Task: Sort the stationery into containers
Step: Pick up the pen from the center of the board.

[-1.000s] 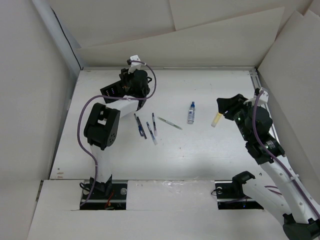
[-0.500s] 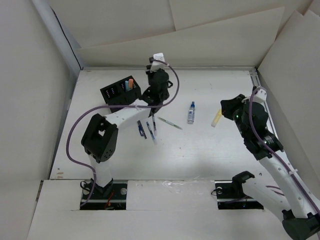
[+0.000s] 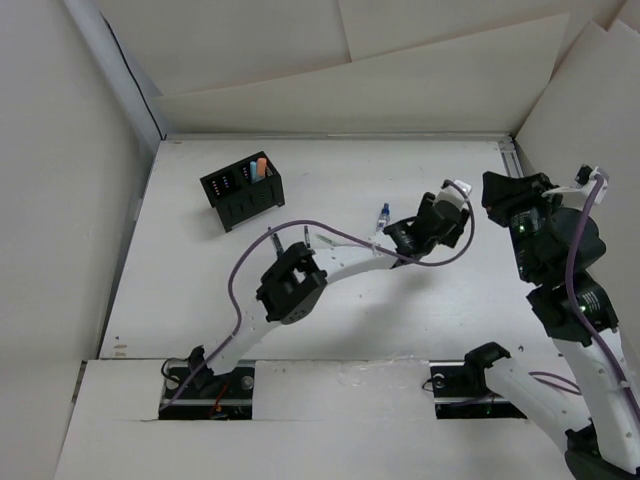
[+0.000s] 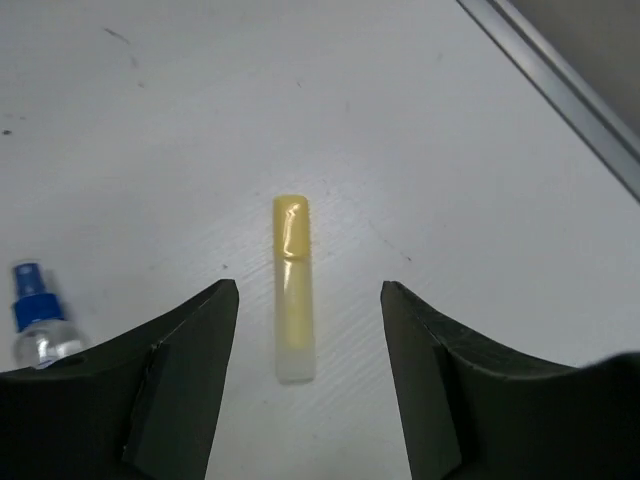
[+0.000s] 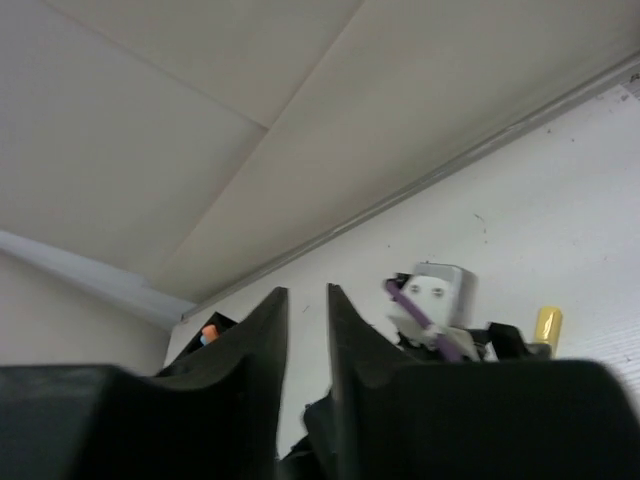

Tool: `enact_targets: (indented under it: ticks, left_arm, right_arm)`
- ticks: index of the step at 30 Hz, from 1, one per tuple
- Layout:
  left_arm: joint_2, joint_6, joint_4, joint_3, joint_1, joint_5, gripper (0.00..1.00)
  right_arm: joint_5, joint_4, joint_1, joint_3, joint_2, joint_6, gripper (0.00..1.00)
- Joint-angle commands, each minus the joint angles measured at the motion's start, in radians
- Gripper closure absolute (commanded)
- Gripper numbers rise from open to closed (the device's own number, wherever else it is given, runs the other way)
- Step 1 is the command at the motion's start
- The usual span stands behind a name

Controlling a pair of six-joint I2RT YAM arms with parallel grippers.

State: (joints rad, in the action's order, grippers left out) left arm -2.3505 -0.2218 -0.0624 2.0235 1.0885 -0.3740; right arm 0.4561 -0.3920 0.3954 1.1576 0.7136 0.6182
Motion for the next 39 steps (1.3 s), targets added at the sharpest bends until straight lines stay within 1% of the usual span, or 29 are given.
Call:
enact_targets:
  ticks: [1, 3, 4, 5, 6, 7, 9, 14, 17, 20, 21, 23, 28, 30, 33, 34, 35, 36, 37, 38, 39]
  left_arm:
    - [-0.097, -0.004, 0.151, 0.2, -0.013, 0.075, 0.41]
    - [-0.153, 0.009, 0.167, 0.265, -0.013, 0.086, 0.4]
    - [-0.177, 0.021, 0.18, 0.297, -0.013, 0.095, 0.36]
    - [-0.217, 0.032, 0.19, 0.343, -0.013, 0.095, 0.36]
    - [-0.233, 0.032, 0.19, 0.357, -0.013, 0.095, 0.34]
    - [-0.245, 0.042, 0.19, 0.357, -0.013, 0.105, 0.34]
    - [-0.279, 0.042, 0.176, 0.385, -0.013, 0.106, 0.33]
    - [-0.3, 0.052, 0.145, 0.382, -0.013, 0.057, 0.32]
    - [-0.323, 0.073, 0.121, 0.382, -0.013, 0.057, 0.32]
    - [-0.351, 0.084, 0.111, 0.437, -0.013, 0.057, 0.35]
    - [-0.365, 0.084, 0.111, 0.437, -0.013, 0.057, 0.38]
    - [-0.374, 0.084, 0.093, 0.437, -0.013, 0.07, 0.42]
    - [-0.374, 0.071, 0.081, 0.437, -0.013, 0.092, 0.43]
    - [-0.374, 0.071, 0.07, 0.437, -0.013, 0.092, 0.49]
    - [-0.374, 0.071, 0.07, 0.423, -0.013, 0.101, 0.6]
    - [-0.374, 0.071, 0.079, 0.411, -0.013, 0.101, 0.66]
    - [-0.363, 0.071, 0.079, 0.393, -0.013, 0.101, 0.7]
    - [-0.353, 0.071, 0.079, 0.37, -0.013, 0.101, 0.73]
    - [-0.319, 0.058, 0.079, 0.309, -0.013, 0.101, 0.77]
    - [-0.296, 0.044, 0.066, 0.267, -0.013, 0.101, 0.83]
    - [-0.27, 0.044, 0.035, 0.22, -0.013, 0.101, 0.84]
  right_arm:
    - [0.007, -0.027, -0.006, 0.045, 0.007, -0.011, 0.68]
    - [-0.003, -0.027, -0.006, 0.045, 0.007, -0.011, 0.61]
    - [-0.019, -0.027, -0.006, 0.056, 0.007, -0.011, 0.59]
    - [-0.031, -0.027, -0.006, 0.056, 0.007, -0.011, 0.57]
    - [-0.031, -0.027, -0.006, 0.056, 0.007, -0.011, 0.54]
    - [-0.048, -0.027, -0.006, 0.056, 0.007, -0.011, 0.54]
    - [-0.074, -0.018, -0.006, 0.056, 0.007, -0.02, 0.5]
    - [-0.141, 0.019, -0.006, 0.025, 0.007, -0.02, 0.5]
    - [-0.164, 0.028, -0.006, 0.016, 0.007, -0.02, 0.5]
    - [-0.165, 0.028, -0.006, 0.005, 0.007, -0.029, 0.5]
    - [-0.174, 0.028, -0.006, 0.005, 0.007, -0.029, 0.5]
    - [-0.174, 0.038, -0.006, 0.005, 0.007, -0.029, 0.5]
    - [-0.174, 0.038, -0.006, -0.004, -0.003, -0.038, 0.5]
    - [-0.183, 0.038, -0.006, -0.004, -0.003, -0.038, 0.5]
    - [-0.183, 0.038, -0.006, -0.004, -0.003, -0.047, 0.5]
    - [-0.174, 0.038, -0.006, -0.004, -0.003, -0.048, 0.5]
    - [-0.174, 0.038, -0.006, -0.013, -0.003, -0.048, 0.5]
    - [-0.174, 0.038, -0.006, -0.013, -0.012, -0.048, 0.5]
    - [-0.174, 0.047, -0.006, -0.013, -0.013, -0.048, 0.5]
    - [-0.174, 0.047, -0.006, -0.013, -0.013, -0.048, 0.5]
    - [-0.174, 0.047, -0.006, -0.013, -0.013, -0.048, 0.5]
